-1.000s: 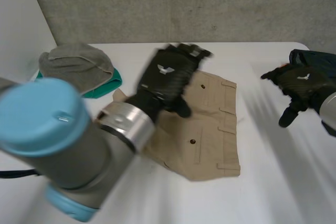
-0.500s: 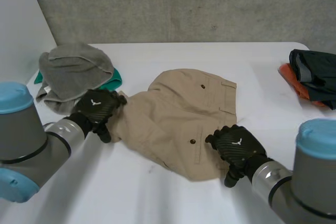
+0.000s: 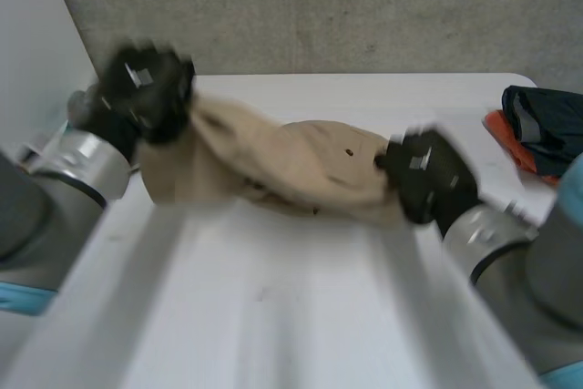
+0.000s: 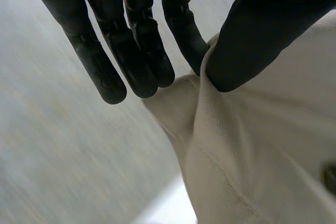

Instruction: Fold the laundry.

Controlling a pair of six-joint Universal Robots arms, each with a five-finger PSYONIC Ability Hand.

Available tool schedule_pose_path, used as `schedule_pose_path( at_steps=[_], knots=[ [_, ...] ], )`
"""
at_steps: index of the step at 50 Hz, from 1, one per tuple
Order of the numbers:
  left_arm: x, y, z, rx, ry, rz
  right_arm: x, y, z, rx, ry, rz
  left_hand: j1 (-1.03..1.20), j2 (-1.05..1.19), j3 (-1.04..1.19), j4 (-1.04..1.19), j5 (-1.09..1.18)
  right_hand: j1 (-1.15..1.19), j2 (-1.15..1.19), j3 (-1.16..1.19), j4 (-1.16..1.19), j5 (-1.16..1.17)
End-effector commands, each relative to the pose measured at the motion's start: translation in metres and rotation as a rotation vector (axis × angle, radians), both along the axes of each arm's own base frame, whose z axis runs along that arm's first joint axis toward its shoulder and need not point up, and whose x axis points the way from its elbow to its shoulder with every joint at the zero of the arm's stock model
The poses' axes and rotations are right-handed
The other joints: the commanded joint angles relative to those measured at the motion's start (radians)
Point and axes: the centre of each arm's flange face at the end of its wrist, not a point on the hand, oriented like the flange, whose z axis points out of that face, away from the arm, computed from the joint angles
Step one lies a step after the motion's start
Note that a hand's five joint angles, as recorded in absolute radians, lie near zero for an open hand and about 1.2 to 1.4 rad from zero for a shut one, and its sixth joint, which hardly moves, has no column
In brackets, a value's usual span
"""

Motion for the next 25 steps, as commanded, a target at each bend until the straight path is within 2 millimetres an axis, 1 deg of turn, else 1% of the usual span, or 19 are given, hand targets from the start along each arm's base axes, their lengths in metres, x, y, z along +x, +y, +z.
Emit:
schedule_pose_path(
  at_steps=[1, 2, 3, 4, 6, 7, 11, 12, 14, 15, 16, 18, 19, 20, 21, 22, 23, 24, 25],
  knots=[
    [0.022, 0.057, 0.141, -0.306, 0.323, -0.086, -0.01, 0.003, 0.13, -0.215, -0.082, -0.02, 0.244, 0.202, 0.207, 0.2, 0.247, 0.291, 0.231, 0.222, 0.202, 0.221],
    [0.024, 0.062, 0.152, -0.325, 0.347, -0.097, -0.011, 0.004, 0.144, -0.235, -0.093, -0.022, 0.244, 0.202, 0.207, 0.2, 0.247, 0.291, 0.231, 0.222, 0.202, 0.221],
    [0.026, 0.067, 0.16, -0.337, 0.368, -0.107, -0.012, 0.007, 0.169, -0.274, -0.121, -0.02, 0.244, 0.202, 0.207, 0.2, 0.247, 0.291, 0.231, 0.222, 0.202, 0.221],
    [0.03, 0.075, 0.175, -0.359, 0.405, -0.117, -0.013, 0.009, 0.18, -0.292, -0.137, -0.02, 0.244, 0.202, 0.207, 0.2, 0.247, 0.291, 0.231, 0.222, 0.202, 0.221],
    [0.033, 0.081, 0.188, -0.38, 0.431, -0.127, -0.015, 0.014, 0.202, -0.329, -0.17, -0.019, 0.244, 0.202, 0.207, 0.2, 0.247, 0.291, 0.231, 0.222, 0.202, 0.221],
    [0.034, 0.083, 0.193, -0.385, 0.44, -0.13, -0.018, 0.02, 0.224, -0.366, -0.204, -0.018, 0.244, 0.202, 0.207, 0.2, 0.247, 0.291, 0.231, 0.222, 0.202, 0.221],
    [0.037, 0.086, 0.21, -0.415, 0.46, -0.128, -0.023, 0.028, 0.26, -0.423, -0.272, -0.016, 0.244, 0.202, 0.207, 0.2, 0.247, 0.291, 0.231, 0.222, 0.202, 0.221],
    [0.036, 0.082, 0.21, -0.412, 0.461, -0.125, -0.024, 0.027, 0.262, -0.42, -0.276, -0.017, 0.244, 0.202, 0.207, 0.2, 0.247, 0.291, 0.231, 0.222, 0.202, 0.221],
    [0.032, 0.071, 0.206, -0.392, 0.454, -0.118, -0.022, 0.02, 0.26, -0.398, -0.276, -0.021, 0.244, 0.202, 0.207, 0.2, 0.247, 0.291, 0.231, 0.222, 0.202, 0.221],
    [0.03, 0.065, 0.202, -0.379, 0.449, -0.118, -0.019, 0.009, 0.254, -0.366, -0.267, -0.029, 0.244, 0.202, 0.207, 0.2, 0.247, 0.291, 0.231, 0.222, 0.202, 0.221],
    [0.025, 0.05, 0.193, -0.343, 0.436, -0.112, -0.018, 0.004, 0.25, -0.35, -0.262, -0.034, 0.244, 0.202, 0.207, 0.2, 0.247, 0.291, 0.231, 0.222, 0.202, 0.221],
    [0.02, 0.034, 0.181, -0.303, 0.421, -0.101, -0.014, -0.005, 0.241, -0.316, -0.256, -0.036, 0.244, 0.202, 0.207, 0.2, 0.247, 0.291, 0.231, 0.222, 0.202, 0.221],
    [0.017, 0.026, 0.173, -0.278, 0.414, -0.097, -0.011, -0.014, 0.23, -0.28, -0.249, -0.04, 0.244, 0.202, 0.207, 0.2, 0.247, 0.291, 0.231, 0.222, 0.202, 0.221],
    [0.011, 0.008, 0.156, -0.227, 0.395, -0.088, -0.008, -0.019, 0.224, -0.256, -0.246, -0.039, 0.244, 0.202, 0.207, 0.2, 0.247, 0.291, 0.231, 0.222, 0.202, 0.221],
    [0.007, 0.0, 0.146, -0.197, 0.385, -0.084, -0.007, -0.025, 0.217, -0.234, -0.241, -0.042, 0.244, 0.202, 0.207, 0.2, 0.247, 0.291, 0.231, 0.222, 0.202, 0.221],
    [0.005, -0.009, 0.135, -0.166, 0.373, -0.077, -0.003, -0.038, 0.199, -0.177, -0.229, -0.049, 0.244, 0.202, 0.207, 0.2, 0.247, 0.291, 0.231, 0.222, 0.202, 0.221],
    [0.001, -0.018, 0.123, -0.136, 0.361, -0.074, -0.001, -0.045, 0.19, -0.148, -0.221, -0.054, 0.244, 0.202, 0.207, 0.2, 0.247, 0.291, 0.231, 0.222, 0.202, 0.221],
    [-0.006, -0.035, 0.097, -0.073, 0.332, -0.067, 0.0, -0.053, 0.179, -0.118, -0.213, -0.061, 0.244, 0.202, 0.207, 0.2, 0.247, 0.291, 0.231, 0.222, 0.202, 0.221],
    [-0.008, -0.041, 0.087, -0.05, 0.323, -0.064, 0.001, -0.06, 0.17, -0.092, -0.203, -0.071, 0.244, 0.202, 0.207, 0.2, 0.247, 0.291, 0.231, 0.222, 0.202, 0.221]
  ],
)
